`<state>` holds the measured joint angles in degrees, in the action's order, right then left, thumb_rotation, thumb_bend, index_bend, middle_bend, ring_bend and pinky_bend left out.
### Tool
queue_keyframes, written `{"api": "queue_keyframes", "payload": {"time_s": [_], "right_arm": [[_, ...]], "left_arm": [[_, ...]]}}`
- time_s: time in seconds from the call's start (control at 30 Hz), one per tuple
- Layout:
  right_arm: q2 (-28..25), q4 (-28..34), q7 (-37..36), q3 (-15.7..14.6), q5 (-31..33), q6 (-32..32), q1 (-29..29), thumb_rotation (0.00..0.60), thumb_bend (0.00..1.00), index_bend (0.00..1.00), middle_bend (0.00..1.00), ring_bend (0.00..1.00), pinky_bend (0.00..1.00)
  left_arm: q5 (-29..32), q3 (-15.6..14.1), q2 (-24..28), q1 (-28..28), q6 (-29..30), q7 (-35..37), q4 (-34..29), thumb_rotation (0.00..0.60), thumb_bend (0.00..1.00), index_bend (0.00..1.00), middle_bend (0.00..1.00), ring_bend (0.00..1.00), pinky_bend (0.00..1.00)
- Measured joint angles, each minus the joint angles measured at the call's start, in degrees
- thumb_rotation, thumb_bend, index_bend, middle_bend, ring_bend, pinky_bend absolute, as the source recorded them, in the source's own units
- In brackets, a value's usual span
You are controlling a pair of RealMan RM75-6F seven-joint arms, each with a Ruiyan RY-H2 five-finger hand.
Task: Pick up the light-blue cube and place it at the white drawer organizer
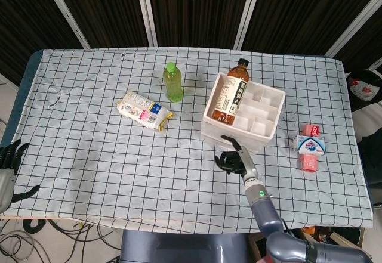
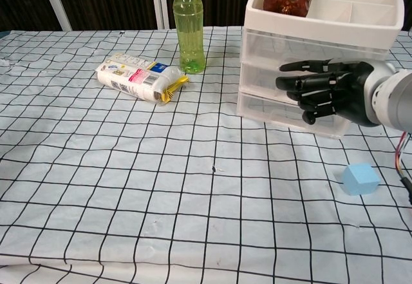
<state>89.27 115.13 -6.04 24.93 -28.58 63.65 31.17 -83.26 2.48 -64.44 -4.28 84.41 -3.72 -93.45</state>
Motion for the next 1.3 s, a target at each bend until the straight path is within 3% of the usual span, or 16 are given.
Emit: {"api": "queue_keyframes", "payload": {"time_s": [0.23,0.37,0.5,0.7,0.87,1.1,1.3], "right_arm": [[-0.79,1.58,-0.12,-1.25,-0.90,-0.43,-0.68,0.600,0.36,0.21,0.76,0.83,0.75],[-1.24,2.44,-0.11,-2.20,-1.90,-0.55,-1.10,0.600,0.35,0.07,0.76,0.83,0.75],[-1.77,3.54,-0.05,-3.29,-2.83,-0.90,-1.48,0.600,0.35,0.00,0.75,0.83,0.75],[-2.97,5.38,0.17,-4.82,-4.38,-1.45,-2.09,0.600,0.36,0.00,0.75,0.82,0.75],[-4.85,7.71,0.50,-6.61,-7.17,-1.31,-3.19,0.600,0.36,0.09,0.75,0.82,0.75],[-11.22,13.80,6.35,-11.69,-14.97,0.89,-5.11,0.600,0.36,0.09,0.75,0.82,0.75],[-14.61,15.25,12.93,-14.63,-20.25,3.11,-5.46,0.600,0.36,0.09,0.75,0.82,0.75]], "left_arm": [[-0.08,-0.03,-0.08,0.01,0.04,-0.11,0.05,0.600,0.01,0.00,0.00,0.00,0.00],[-0.10,-0.05,-0.12,0.01,0.05,-0.16,0.10,0.600,0.01,0.00,0.00,0.00,0.00],[-0.13,-0.04,-0.15,0.00,0.07,-0.23,0.11,0.600,0.01,0.00,0.00,0.00,0.00],[-0.26,-0.06,-0.15,-0.02,0.10,-0.29,0.13,0.600,0.01,0.00,0.00,0.00,0.00],[-0.48,-0.03,-0.21,-0.01,0.35,-0.35,0.21,0.600,0.01,0.00,0.00,0.00,0.00],[-2.09,0.35,-0.49,0.06,2.17,1.48,0.77,0.600,0.02,0.00,0.00,0.00,0.00],[-3.56,0.67,-0.96,0.16,3.78,3.59,2.11,0.600,0.02,0.00,0.00,0.00,0.00]]}}
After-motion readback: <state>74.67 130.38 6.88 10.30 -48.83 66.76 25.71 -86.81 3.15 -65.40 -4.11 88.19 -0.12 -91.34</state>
